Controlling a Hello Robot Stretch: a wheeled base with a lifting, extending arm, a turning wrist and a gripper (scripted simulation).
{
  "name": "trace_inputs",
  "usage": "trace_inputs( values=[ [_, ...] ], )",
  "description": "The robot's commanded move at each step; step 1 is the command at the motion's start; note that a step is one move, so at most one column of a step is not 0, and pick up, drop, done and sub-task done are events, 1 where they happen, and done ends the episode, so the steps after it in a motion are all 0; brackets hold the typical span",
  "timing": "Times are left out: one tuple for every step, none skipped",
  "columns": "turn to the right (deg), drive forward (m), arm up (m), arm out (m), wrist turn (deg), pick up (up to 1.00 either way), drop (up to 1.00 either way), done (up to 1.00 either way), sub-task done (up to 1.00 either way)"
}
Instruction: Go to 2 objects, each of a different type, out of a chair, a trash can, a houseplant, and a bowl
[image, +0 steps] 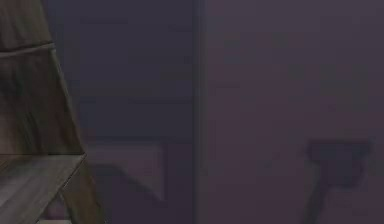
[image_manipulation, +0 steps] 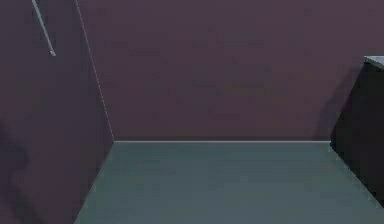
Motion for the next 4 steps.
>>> trace_inputs(
  values=[
    [-45.0,0.0,0.0,0.0,0.0,0.0,0.0,0.0,0.0],
    [-45.0,0.0,0.0,0.0,0.0,0.0,0.0,0.0,0.0],
    [-45.0,0.0,0.0,0.0,0.0,0.0,0.0,0.0,0.0],
    [-42.0,0.0,0.0,0.0,0.0,0.0,0.0,0.0,0.0]
  ],
)
